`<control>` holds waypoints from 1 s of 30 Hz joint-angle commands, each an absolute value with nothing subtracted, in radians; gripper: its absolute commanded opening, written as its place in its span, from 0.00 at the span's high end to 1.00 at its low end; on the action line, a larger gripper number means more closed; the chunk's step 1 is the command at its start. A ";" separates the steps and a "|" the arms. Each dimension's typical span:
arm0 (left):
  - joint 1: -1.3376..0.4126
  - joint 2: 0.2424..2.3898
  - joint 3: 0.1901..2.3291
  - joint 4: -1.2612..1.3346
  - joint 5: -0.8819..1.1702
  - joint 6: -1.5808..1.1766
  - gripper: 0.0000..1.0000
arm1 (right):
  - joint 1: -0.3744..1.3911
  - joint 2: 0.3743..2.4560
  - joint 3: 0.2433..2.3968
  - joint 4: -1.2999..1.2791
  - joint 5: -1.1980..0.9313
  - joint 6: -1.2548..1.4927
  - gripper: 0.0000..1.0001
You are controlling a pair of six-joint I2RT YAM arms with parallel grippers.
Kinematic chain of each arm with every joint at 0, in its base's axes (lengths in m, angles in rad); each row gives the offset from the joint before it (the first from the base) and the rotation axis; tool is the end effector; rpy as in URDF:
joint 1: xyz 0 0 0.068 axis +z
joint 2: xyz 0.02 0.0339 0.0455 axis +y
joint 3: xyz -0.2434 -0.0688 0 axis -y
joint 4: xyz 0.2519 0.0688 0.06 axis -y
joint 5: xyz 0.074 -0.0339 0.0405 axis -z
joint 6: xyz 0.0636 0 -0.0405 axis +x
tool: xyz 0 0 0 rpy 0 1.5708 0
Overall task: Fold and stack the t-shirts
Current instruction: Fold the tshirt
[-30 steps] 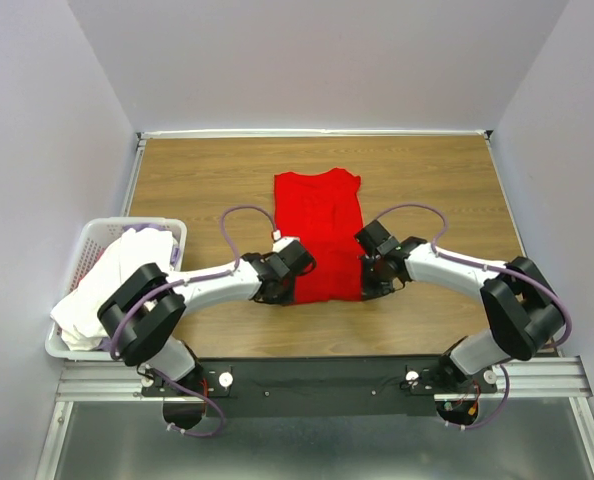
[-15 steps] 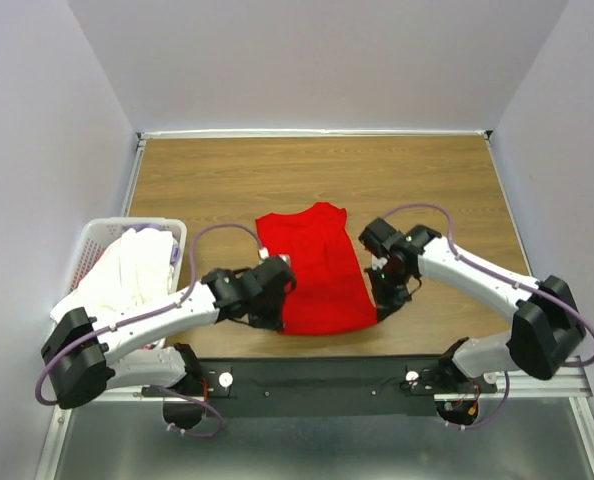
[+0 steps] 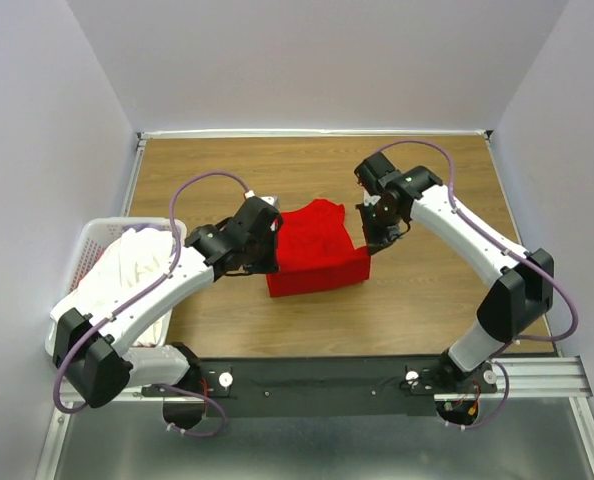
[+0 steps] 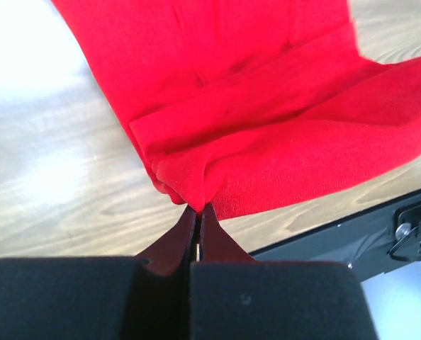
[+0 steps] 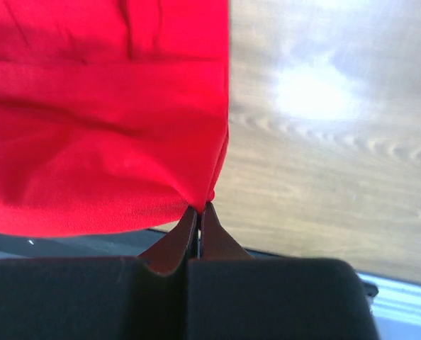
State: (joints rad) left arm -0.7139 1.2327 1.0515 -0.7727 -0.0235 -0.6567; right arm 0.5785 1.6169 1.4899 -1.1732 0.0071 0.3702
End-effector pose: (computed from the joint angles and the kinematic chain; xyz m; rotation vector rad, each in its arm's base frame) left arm 0.2107 -0.1805 0.2445 0.0647 2.6039 -0.5015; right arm 0.2728 0.1776 0.2517 -0.2993 2.8772 0.1707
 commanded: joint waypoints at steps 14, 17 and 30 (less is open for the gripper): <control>-0.566 1.267 1.112 -0.678 0.040 -0.520 1.00 | 0.523 1.847 1.817 -1.218 0.046 0.259 0.99; -0.535 1.292 1.132 -0.667 0.040 -0.496 1.00 | 0.511 1.879 1.864 -1.218 0.046 0.253 0.99; -0.420 1.480 1.178 -0.488 0.025 -0.446 1.00 | 0.466 2.046 1.956 -1.092 0.025 0.244 0.99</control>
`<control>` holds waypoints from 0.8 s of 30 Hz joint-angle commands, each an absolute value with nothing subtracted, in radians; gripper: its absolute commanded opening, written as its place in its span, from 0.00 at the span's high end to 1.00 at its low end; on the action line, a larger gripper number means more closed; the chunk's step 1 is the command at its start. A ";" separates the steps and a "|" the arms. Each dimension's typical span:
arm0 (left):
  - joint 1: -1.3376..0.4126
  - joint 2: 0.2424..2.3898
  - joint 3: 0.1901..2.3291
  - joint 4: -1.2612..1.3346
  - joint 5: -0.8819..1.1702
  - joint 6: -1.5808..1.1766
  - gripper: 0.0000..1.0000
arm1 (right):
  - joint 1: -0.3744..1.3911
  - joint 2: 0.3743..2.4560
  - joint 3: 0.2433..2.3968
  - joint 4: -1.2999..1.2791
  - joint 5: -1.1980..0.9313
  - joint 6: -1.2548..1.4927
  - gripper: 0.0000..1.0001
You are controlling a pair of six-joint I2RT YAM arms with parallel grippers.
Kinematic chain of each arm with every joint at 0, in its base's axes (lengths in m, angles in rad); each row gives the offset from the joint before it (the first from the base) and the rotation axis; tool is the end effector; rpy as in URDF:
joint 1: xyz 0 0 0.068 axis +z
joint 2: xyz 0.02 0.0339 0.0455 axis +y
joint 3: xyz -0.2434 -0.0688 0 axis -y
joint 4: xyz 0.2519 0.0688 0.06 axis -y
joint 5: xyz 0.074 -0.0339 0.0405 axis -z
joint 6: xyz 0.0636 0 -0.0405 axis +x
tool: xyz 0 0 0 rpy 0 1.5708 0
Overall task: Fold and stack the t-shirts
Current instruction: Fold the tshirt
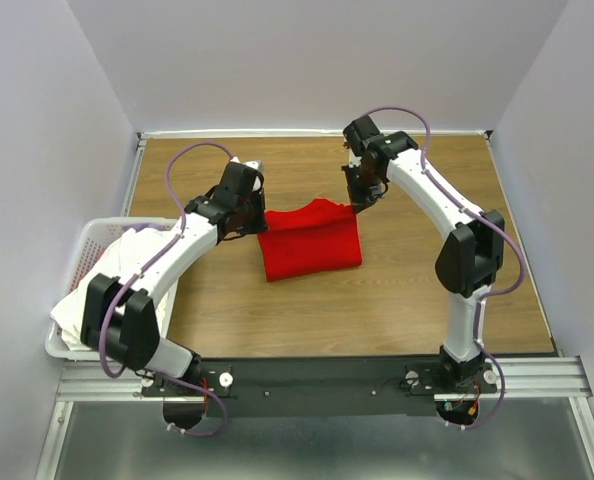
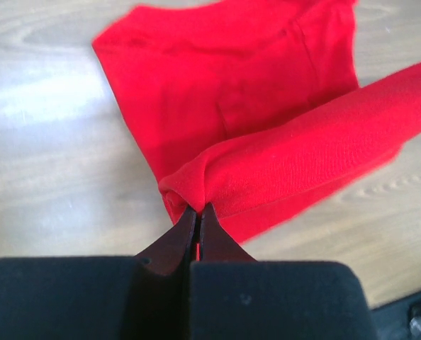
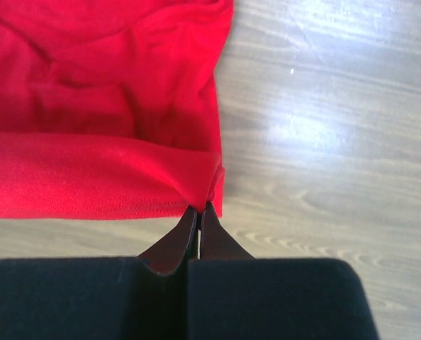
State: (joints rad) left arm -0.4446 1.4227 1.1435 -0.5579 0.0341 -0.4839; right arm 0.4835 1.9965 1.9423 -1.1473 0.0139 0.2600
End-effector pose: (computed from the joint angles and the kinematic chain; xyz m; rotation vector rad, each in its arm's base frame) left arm 0.3014 -0.1460 0.2403 -0.0322 2.4608 -0.4609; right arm 0.3767 0.1968 0.2531 -0.3073 2.7705 0.1711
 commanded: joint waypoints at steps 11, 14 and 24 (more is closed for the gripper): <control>-0.385 1.681 1.181 -0.410 -0.054 -0.485 1.00 | 0.442 2.172 1.948 -0.908 0.028 0.239 0.99; -0.384 1.660 1.155 -0.396 -0.081 -0.503 1.00 | 0.442 2.180 1.942 -0.888 0.035 0.236 0.99; -0.370 1.649 1.108 -0.357 -0.146 -0.543 1.00 | 0.439 2.215 1.945 -0.804 0.054 0.238 0.99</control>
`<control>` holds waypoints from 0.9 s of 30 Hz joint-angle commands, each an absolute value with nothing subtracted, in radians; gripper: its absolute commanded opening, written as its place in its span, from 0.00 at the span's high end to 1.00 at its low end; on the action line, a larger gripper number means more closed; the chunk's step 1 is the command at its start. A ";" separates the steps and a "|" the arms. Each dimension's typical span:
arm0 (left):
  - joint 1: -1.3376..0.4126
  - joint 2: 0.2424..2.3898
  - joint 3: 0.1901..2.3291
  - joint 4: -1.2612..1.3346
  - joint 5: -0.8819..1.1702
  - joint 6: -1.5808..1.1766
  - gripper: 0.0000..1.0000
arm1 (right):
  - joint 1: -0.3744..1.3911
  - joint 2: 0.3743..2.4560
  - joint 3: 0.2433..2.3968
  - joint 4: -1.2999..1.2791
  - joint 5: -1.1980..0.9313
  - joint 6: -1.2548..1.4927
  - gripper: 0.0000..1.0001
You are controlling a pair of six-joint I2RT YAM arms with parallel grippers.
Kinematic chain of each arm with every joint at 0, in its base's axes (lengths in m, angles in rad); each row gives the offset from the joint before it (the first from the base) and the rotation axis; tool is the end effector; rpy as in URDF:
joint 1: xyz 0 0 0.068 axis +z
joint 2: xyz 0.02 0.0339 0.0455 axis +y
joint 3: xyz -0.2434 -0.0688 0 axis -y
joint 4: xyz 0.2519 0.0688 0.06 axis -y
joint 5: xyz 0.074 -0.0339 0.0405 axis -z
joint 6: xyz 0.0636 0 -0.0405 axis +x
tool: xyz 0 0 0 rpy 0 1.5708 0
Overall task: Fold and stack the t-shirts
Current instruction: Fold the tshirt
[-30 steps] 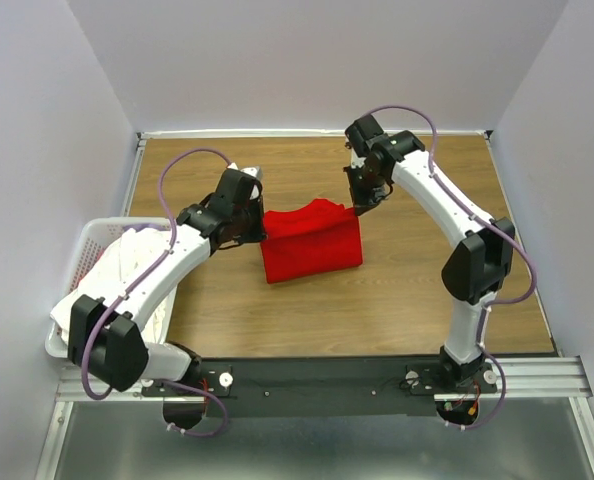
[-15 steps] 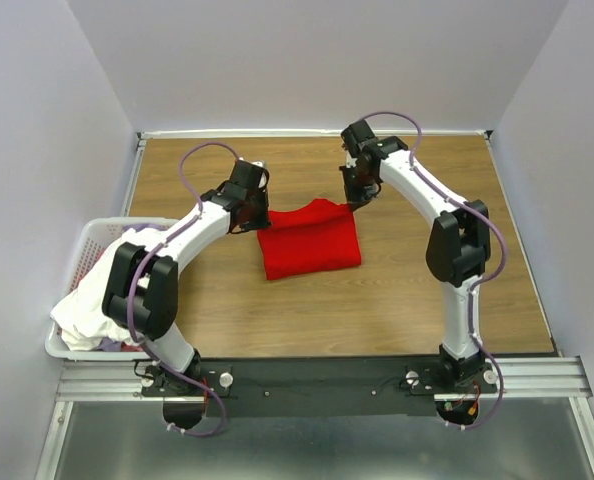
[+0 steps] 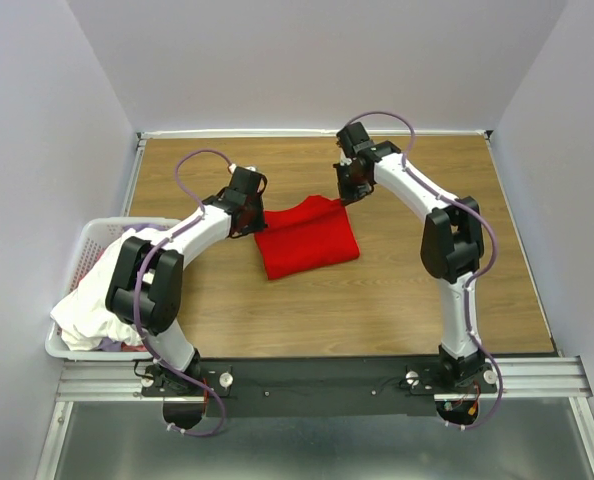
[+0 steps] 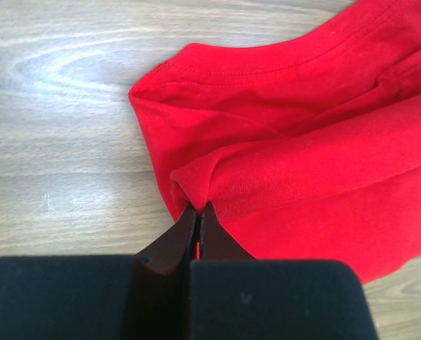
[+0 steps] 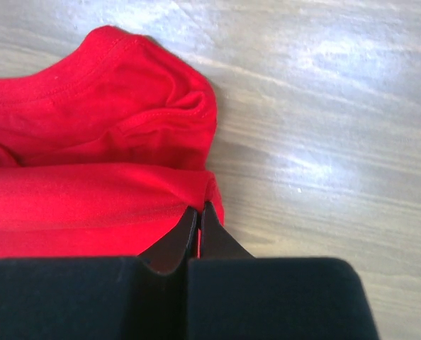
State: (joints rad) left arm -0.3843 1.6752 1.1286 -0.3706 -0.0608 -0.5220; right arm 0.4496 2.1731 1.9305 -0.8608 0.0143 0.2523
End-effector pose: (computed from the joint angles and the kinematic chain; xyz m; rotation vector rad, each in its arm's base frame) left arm 0.3494 -0.1371 0.1668 -0.1986 2.5037 -0.3040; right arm 0.4316 0.2073 0.1890 -0.2604 2.6781 0.2021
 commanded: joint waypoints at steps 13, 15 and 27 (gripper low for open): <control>-0.370 1.478 1.026 -0.327 -0.222 -0.620 0.34 | 0.440 2.123 1.890 -0.746 0.038 0.261 0.47; -0.370 1.424 1.019 -0.327 -0.227 -0.638 0.22 | 0.440 2.074 1.847 -0.697 0.025 0.267 0.47; -0.397 1.364 0.887 -0.016 0.055 -0.604 0.59 | 0.361 1.947 1.517 -0.208 -0.563 0.461 0.54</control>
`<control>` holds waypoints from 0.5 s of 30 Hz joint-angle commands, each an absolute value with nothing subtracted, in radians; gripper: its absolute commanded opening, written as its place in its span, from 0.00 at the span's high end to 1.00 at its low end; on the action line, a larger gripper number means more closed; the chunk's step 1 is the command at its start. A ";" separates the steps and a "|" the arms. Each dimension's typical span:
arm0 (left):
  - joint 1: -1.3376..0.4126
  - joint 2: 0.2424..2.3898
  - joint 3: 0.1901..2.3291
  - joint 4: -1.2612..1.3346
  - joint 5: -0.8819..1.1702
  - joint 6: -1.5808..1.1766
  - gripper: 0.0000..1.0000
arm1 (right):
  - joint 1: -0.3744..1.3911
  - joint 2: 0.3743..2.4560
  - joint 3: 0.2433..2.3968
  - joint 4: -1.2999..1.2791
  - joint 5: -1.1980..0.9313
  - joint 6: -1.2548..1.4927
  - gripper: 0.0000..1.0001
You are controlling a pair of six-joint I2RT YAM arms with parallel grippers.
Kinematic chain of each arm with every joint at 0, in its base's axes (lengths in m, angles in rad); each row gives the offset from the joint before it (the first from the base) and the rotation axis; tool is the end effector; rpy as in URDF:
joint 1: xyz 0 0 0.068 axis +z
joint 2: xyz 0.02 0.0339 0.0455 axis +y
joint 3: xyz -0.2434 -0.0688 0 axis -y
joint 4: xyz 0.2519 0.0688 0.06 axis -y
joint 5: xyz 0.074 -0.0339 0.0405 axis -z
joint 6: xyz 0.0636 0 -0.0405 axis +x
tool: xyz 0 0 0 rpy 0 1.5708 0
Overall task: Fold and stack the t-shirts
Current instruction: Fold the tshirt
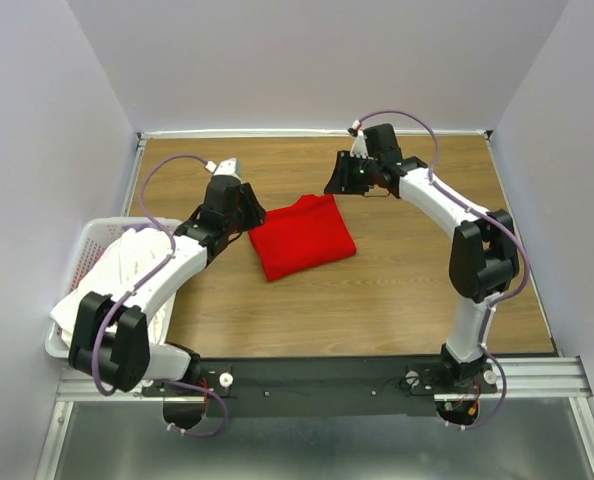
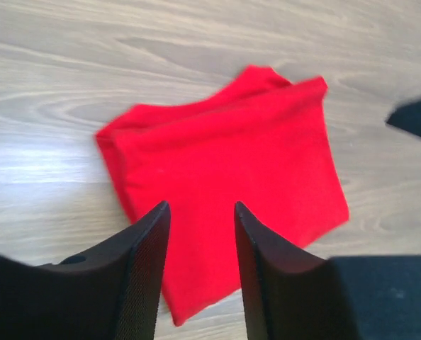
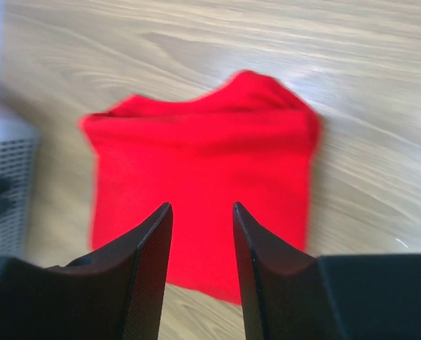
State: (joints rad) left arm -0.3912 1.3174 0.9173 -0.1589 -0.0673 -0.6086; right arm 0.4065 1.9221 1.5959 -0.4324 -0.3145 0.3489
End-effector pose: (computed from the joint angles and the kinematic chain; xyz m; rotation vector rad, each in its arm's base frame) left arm 0.3075 -0.1222 0.2334 -0.2759 2.1550 -0.5127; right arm 0.4140 0.1996 0.2256 -0.2324 2.3913 0.7334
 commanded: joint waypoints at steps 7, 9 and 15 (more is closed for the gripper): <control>-0.278 1.607 0.885 0.135 0.165 -0.686 0.73 | 0.333 2.193 1.626 -0.029 -0.779 0.587 0.56; -0.247 1.661 0.902 0.159 0.179 -0.683 0.74 | 0.333 2.247 1.658 -0.015 -0.775 0.600 0.56; -0.189 1.862 0.985 0.140 0.213 -0.680 0.79 | 0.324 2.433 1.775 0.028 -0.762 0.653 0.55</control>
State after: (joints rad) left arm -0.2054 1.8057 0.9508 0.1165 0.1581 -0.6746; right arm 0.3264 2.3524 1.7042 -0.0452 -0.7223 0.5991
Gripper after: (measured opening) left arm 0.244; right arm 0.443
